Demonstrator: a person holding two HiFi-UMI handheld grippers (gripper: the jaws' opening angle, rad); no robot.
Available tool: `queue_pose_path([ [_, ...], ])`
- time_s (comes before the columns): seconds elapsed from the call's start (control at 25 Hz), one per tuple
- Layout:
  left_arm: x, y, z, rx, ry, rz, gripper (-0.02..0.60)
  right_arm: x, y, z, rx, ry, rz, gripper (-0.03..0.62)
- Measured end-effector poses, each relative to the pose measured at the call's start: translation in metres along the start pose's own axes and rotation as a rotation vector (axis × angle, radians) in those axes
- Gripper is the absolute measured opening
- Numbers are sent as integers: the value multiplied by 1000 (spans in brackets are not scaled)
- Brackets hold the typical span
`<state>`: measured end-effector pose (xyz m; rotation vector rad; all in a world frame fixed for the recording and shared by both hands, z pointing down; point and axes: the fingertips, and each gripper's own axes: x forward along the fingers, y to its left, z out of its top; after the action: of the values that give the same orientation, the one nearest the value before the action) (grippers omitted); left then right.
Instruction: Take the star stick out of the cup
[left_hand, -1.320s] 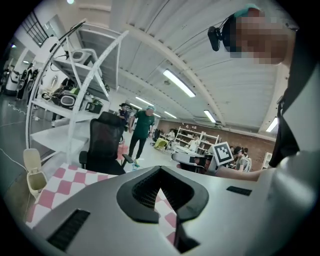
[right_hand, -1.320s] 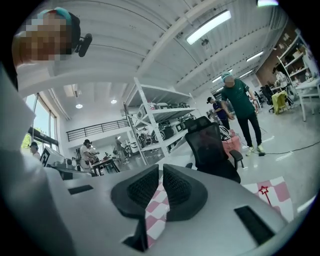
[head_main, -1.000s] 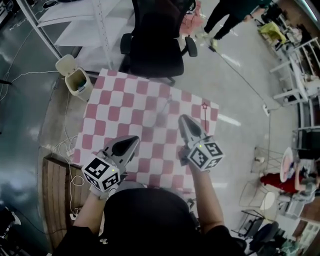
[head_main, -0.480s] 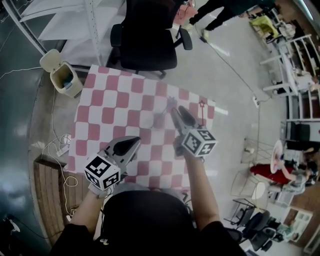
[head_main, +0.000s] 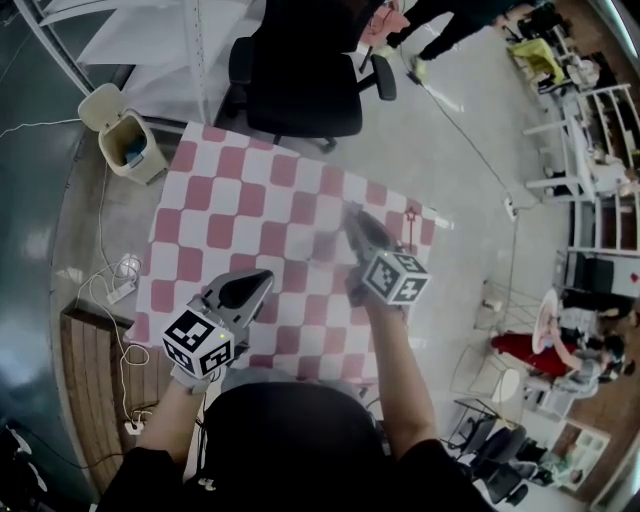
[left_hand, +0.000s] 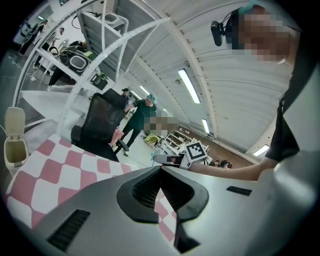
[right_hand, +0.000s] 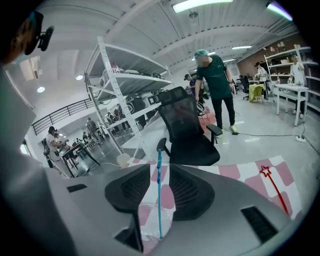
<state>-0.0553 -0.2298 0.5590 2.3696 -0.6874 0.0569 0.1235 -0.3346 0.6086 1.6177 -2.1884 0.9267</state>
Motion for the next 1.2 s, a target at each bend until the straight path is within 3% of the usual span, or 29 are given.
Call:
queue_pose_path([
  [0.52, -9, -8, 0, 13, -6, 12, 40, -8, 9, 3, -10, -33, -2, 31],
  [0.84, -9, -31, 7, 50, -23, 13, 38, -37, 20, 21, -28, -103, 19, 29],
  [1.2, -4, -76, 10, 128, -29, 13, 38, -114, 32, 57, -25, -240, 75, 28],
])
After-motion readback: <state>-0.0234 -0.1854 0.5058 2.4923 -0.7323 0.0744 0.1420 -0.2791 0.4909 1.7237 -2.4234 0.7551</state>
